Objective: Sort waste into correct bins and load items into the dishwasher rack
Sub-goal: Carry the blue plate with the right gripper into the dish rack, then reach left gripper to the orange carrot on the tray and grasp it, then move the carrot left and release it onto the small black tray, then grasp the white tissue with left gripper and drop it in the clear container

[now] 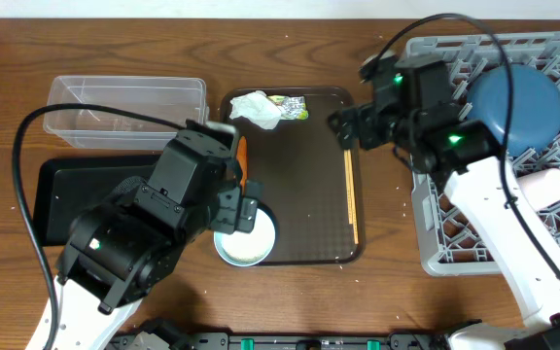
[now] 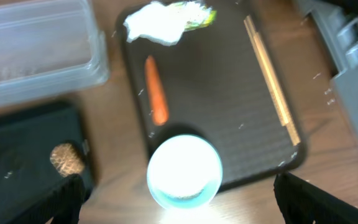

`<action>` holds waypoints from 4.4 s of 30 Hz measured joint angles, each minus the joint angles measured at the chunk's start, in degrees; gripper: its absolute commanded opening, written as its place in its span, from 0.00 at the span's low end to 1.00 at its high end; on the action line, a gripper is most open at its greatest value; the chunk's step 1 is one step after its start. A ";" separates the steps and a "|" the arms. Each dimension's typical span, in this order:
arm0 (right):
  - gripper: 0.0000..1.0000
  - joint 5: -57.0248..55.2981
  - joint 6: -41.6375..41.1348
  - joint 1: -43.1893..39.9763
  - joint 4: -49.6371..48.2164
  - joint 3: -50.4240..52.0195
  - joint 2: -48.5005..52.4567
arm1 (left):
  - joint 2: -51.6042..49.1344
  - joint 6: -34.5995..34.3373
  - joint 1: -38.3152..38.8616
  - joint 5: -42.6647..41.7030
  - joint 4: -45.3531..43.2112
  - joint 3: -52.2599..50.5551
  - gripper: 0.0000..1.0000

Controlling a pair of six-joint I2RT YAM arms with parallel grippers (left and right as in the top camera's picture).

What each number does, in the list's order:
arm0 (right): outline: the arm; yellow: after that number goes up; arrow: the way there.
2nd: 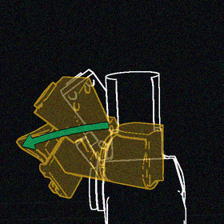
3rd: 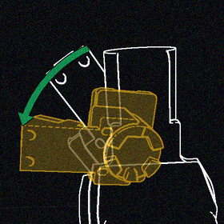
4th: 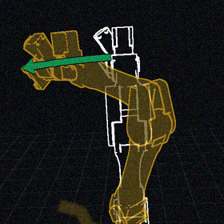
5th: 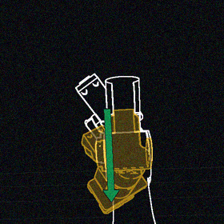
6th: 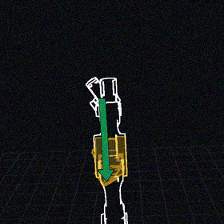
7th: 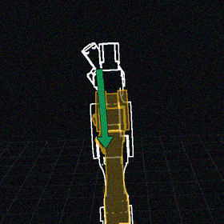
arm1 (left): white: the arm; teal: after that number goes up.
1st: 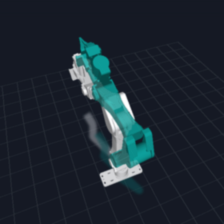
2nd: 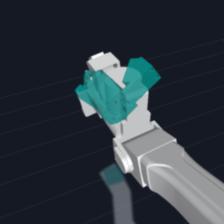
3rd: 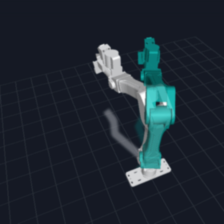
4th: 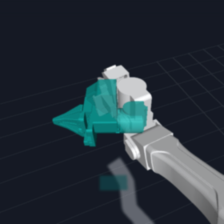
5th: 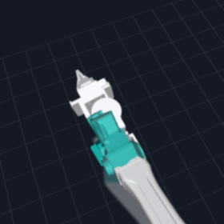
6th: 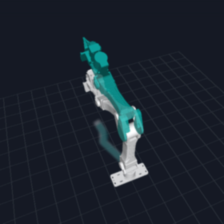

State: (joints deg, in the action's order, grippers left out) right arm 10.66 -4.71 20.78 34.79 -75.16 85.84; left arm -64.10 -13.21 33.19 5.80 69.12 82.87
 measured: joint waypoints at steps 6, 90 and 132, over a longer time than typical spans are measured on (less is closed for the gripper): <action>0.99 3.34 -3.23 1.92 6.43 0.00 0.00 | -0.04 -0.57 -3.45 1.73 5.66 -1.20 0.98; 0.99 -1.27 -19.26 1.90 11.69 0.00 0.00 | -15.28 -36.15 -45.81 3.74 -30.18 -34.49 0.23; 0.99 -2.03 -27.32 -12.31 19.85 0.00 0.00 | -23.96 19.98 -15.30 -19.12 -75.52 -27.67 0.77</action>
State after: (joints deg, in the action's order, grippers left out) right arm 8.62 -32.03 8.47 54.63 -75.16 85.84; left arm -88.05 6.76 17.89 -13.32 -6.39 55.20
